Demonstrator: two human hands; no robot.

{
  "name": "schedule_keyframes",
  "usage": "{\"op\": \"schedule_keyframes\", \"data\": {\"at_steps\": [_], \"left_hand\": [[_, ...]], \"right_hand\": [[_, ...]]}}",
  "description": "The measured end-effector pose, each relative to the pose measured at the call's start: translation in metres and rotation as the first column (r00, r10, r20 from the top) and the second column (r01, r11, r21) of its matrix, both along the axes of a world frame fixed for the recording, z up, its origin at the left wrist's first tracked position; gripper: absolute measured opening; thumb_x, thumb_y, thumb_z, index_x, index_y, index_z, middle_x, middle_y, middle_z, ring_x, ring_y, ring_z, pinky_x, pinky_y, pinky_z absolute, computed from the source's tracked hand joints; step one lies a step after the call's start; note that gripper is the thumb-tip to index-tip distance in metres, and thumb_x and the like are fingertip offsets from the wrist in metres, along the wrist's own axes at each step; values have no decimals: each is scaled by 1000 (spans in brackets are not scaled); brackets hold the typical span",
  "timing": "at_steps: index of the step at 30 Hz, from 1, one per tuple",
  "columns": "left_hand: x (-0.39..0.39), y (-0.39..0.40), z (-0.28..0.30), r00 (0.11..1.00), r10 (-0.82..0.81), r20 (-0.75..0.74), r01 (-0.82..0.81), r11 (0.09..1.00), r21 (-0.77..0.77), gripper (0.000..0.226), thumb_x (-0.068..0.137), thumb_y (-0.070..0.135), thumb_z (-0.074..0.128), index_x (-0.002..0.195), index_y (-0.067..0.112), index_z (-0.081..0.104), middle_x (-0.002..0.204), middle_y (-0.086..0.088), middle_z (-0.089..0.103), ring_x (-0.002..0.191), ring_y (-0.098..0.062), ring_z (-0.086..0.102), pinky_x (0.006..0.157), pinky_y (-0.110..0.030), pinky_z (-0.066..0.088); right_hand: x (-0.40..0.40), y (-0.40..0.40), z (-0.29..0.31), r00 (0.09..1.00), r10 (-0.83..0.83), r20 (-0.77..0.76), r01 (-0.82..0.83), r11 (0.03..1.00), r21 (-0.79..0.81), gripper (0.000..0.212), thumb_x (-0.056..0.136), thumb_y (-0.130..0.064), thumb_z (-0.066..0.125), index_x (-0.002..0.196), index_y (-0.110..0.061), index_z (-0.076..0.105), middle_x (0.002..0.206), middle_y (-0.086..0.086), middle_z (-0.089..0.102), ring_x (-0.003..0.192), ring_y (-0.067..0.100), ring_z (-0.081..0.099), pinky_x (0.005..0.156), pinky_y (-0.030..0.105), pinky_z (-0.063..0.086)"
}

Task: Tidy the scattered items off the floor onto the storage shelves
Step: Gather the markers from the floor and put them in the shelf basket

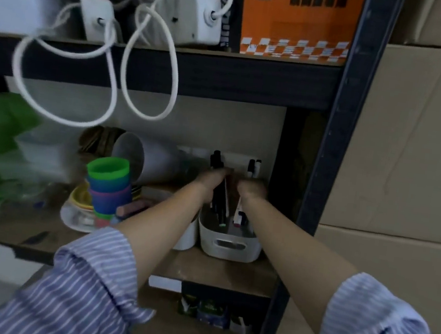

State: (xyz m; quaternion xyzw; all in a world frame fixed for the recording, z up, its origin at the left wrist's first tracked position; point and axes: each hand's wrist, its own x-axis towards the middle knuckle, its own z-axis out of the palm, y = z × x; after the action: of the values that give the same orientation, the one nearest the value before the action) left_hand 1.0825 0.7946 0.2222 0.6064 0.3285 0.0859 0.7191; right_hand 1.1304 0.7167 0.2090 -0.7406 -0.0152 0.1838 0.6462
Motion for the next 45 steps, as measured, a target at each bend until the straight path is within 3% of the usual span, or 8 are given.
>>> {"op": "schedule_keyframes", "data": {"at_steps": [5, 8, 13, 17, 21, 34, 40, 45], "left_hand": [[23, 7, -36, 990, -86, -111, 95, 993, 76, 18, 95, 22, 59, 90, 5, 64, 92, -16, 64, 97, -31, 63, 93, -41, 52], [29, 4, -44, 966, -177, -188, 216, 954, 209, 31, 98, 22, 54, 120, 0, 61, 101, -19, 63, 95, -28, 60, 87, -36, 51], [23, 3, -48, 859, -299, -415, 482, 743, 464, 48, 103, 30, 43, 144, 5, 41, 138, -19, 51, 121, -32, 54, 94, -36, 47], [21, 1, -51, 765, -291, -574, 617, 584, 527, 54, 101, 26, 48, 147, 1, 33, 149, -19, 38, 131, -32, 45, 104, -36, 44], [17, -4, -44, 766, -260, -588, 612, 577, 541, 48, 103, 23, 45, 144, -1, 38, 147, -18, 41, 129, -34, 46, 95, -36, 45], [-22, 11, -7, 939, 62, -339, 305, 310, 901, 34, 96, 18, 49, 124, 0, 55, 125, -20, 57, 114, -31, 56, 86, -27, 44], [-69, -3, -11, 984, 121, 130, -172, 469, 866, 24, 90, 7, 57, 110, 8, 69, 103, -2, 67, 100, -15, 61, 84, -18, 44], [-135, -13, -24, 911, 224, 346, -411, 410, 815, 19, 92, 1, 58, 108, 3, 68, 106, -10, 70, 96, -13, 63, 78, -5, 45]], "right_hand": [[7, 1, -28, 1000, 10, 24, -8, 996, -88, 49, 101, -14, 46, 149, -12, 37, 144, 7, 49, 121, 29, 56, 94, 31, 49], [9, 2, -41, 1000, -4, 26, 10, 968, -251, 49, 99, -25, 49, 144, -8, 41, 141, 11, 52, 116, 31, 59, 88, 35, 53], [6, -2, -45, 988, 155, -21, -142, 836, -531, 57, 103, -21, 39, 155, -12, 17, 153, 15, 34, 132, 31, 44, 74, 30, 42], [2, -9, -41, 955, 294, 37, -195, 717, -669, 41, 105, -16, 39, 144, -3, 38, 147, 15, 42, 130, 32, 44, 102, 34, 40], [-2, -14, -31, 954, 273, 121, -152, 793, -589, 42, 105, -22, 40, 140, 0, 43, 146, 19, 43, 130, 32, 44, 104, 33, 38], [-24, -20, -11, 895, 289, 341, -111, 883, -456, 27, 93, -15, 56, 117, -5, 60, 117, 14, 62, 104, 29, 62, 73, 29, 47], [-52, -30, -16, 775, 334, 536, -174, 929, -327, 33, 92, -13, 53, 124, -9, 61, 119, 11, 65, 106, 27, 62, 82, 27, 49], [-93, -28, -21, 600, 416, 684, -302, 909, -288, 31, 92, -11, 55, 122, -9, 63, 118, 9, 66, 108, 25, 62, 91, 30, 49]]}}
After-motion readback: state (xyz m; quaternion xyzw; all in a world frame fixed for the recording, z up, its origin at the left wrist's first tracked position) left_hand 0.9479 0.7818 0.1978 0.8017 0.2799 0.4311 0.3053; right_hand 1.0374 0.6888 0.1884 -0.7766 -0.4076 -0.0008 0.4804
